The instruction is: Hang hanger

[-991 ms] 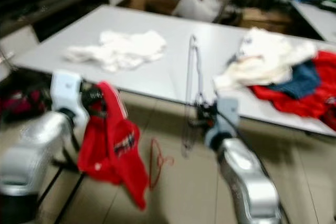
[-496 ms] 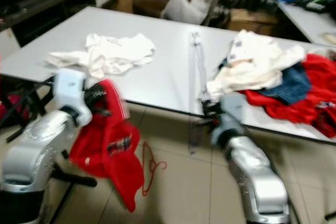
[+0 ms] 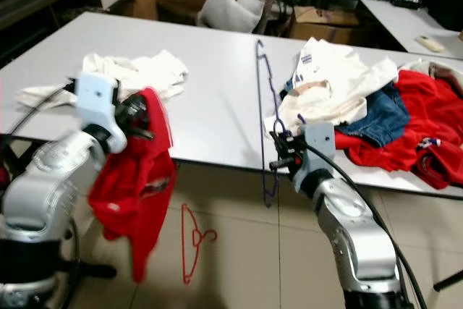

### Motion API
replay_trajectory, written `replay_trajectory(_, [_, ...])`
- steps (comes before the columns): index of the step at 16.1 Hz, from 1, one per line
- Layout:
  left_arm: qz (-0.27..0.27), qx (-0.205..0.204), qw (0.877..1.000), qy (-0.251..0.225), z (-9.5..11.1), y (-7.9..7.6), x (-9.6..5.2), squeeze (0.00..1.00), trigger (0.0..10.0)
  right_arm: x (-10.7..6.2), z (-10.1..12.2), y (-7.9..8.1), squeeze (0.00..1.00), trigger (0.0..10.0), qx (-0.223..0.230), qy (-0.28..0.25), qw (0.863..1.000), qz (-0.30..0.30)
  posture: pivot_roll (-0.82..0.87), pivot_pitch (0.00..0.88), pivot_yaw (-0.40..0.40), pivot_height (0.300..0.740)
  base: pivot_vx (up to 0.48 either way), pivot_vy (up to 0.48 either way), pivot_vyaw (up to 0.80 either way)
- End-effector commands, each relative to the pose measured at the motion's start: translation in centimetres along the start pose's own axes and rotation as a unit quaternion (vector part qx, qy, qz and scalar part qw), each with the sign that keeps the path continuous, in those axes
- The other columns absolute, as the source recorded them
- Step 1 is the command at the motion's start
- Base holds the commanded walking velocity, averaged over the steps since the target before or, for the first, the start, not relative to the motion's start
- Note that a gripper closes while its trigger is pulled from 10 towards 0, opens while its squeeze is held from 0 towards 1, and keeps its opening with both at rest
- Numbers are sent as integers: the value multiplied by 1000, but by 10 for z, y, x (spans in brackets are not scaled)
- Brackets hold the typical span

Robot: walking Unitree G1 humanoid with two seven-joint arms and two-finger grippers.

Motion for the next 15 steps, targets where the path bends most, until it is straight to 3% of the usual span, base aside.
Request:
replay_trajectory(1, [15, 7, 1000, -20, 11, 12, 1, 0, 10000, 6, 5, 10, 0, 10000, -10, -3, 1000, 28, -94, 0, -46, 740, 304, 0, 0])
replay_trajectory(4, [18, 21, 999, -34, 23, 26, 10, 0, 10000, 8, 14, 19, 0, 10000, -19, -1, 997, 74, -87, 0, -42, 740, 303, 0, 0])
replay_trajectory(6, [16, 43, 998, -50, 44, 46, 28, 0, 10000, -4, 32, 31, 0, 10000, -60, 15, 983, 171, -86, 0, -36, 740, 304, 0, 0])
replay_trajectory(9, [32, 84, 994, -60, 67, 77, 49, 0, 10000, -35, 43, 40, 0, 10000, -112, 66, 950, 285, -87, 0, -27, 740, 300, 0, 0])
replay_trajectory(10, [33, 85, 994, -62, 70, 80, 51, 0, 10000, -40, 43, 42, 0, 10000, -116, 74, 944, 299, -89, 0, -24, 740, 300, 0, 0])
replay_trajectory(11, [34, 87, 993, -66, 78, 85, 57, 0, 10000, -50, 42, 45, 0, 10000, -124, 99, 931, 330, -90, 0, -20, 740, 304, 0, 0])
replay_trajectory(12, [34, 88, 993, -66, 80, 86, 59, 0, 10000, -52, 41, 46, 0, 10000, -126, 106, 927, 336, -90, 0, -20, 740, 304, 0, 0])
replay_trajectory(13, [36, 91, 993, -71, 87, 93, 65, 0, 10000, -61, 31, 47, 0, 10000, -142, 148, 910, 361, -91, 0, -21, 740, 307, 0, 0])
replay_trajectory(15, [38, 88, 992, -83, 96, 100, 70, 0, 10000, -67, 21, 51, 0, 10000, -158, 185, 891, 383, -95, 0, -21, 740, 309, 0, 0])
Point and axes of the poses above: a point about 5 cm out from each wrist's last joint towards the gripper, its own x axis pointing out of the wrist towards the gripper, its own z axis along the axis of the wrist's last joint, y = z × x, the point moved 6 cm from there along x, pointing out of the wrist towards the gripper, and after that the axes turned 12 degrees about x, right-handed, at the moved point
